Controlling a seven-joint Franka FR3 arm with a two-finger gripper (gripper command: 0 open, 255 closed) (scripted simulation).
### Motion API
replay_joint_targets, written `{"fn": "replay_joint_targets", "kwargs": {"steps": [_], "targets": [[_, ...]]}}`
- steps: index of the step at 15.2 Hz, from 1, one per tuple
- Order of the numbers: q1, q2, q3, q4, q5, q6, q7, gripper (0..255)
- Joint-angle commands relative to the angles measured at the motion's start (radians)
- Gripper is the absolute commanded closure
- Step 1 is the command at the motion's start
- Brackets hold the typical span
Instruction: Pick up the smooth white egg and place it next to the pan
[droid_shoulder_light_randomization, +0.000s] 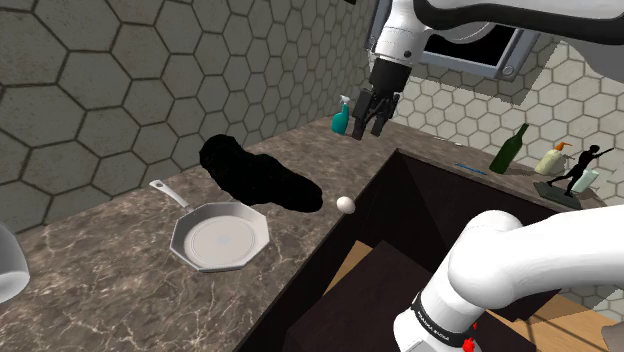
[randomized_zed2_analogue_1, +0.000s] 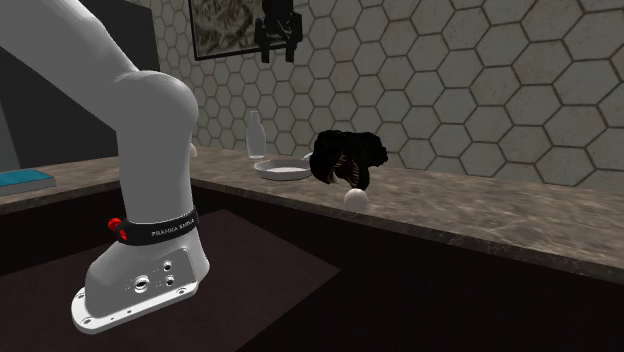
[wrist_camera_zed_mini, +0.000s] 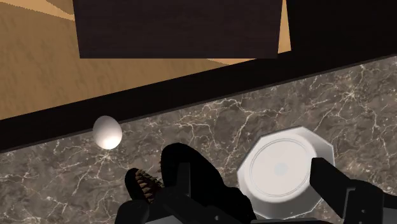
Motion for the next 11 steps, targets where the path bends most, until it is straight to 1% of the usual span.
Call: {"fn": "replay_joint_targets", "kwargs": {"steps": [1, 6, 11], "targets": [[0.000, 0.000, 0.000, 0.000, 0.000, 0.000, 0.000, 0], [-0.022, 0.066, -0.042, -0.089, -0.042, 0.124, -0.061, 0], [-0.046, 0.162, -0.086, -0.152, -0.082, 0.254, -0.118, 0]]}}
